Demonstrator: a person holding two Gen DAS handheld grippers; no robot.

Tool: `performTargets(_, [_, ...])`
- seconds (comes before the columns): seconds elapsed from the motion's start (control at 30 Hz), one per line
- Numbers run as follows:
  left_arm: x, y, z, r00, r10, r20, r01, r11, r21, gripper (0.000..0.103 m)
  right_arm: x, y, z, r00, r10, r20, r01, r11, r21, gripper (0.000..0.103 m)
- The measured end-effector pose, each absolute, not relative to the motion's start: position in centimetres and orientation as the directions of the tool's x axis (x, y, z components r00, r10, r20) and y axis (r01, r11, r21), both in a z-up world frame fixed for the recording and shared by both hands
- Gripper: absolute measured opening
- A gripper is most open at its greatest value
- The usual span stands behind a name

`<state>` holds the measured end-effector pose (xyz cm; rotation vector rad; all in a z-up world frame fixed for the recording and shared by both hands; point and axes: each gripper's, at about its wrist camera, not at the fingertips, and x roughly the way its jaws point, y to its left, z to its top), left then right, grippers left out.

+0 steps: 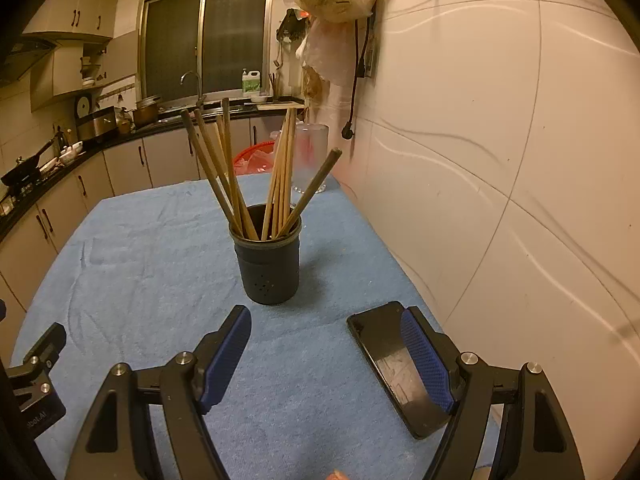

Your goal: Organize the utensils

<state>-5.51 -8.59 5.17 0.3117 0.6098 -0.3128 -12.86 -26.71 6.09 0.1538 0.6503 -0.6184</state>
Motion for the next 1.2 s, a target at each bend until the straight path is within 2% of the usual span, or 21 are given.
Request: performTargets(1.2, [-6.9,-7.8,6.2,0.799,-0.200,-0.567,0.367,0.909,0.197,0.100,-13.4,-25.8,6.2,0.639,-0.468,-0.611,0.565,0.824,-0.040,0.080])
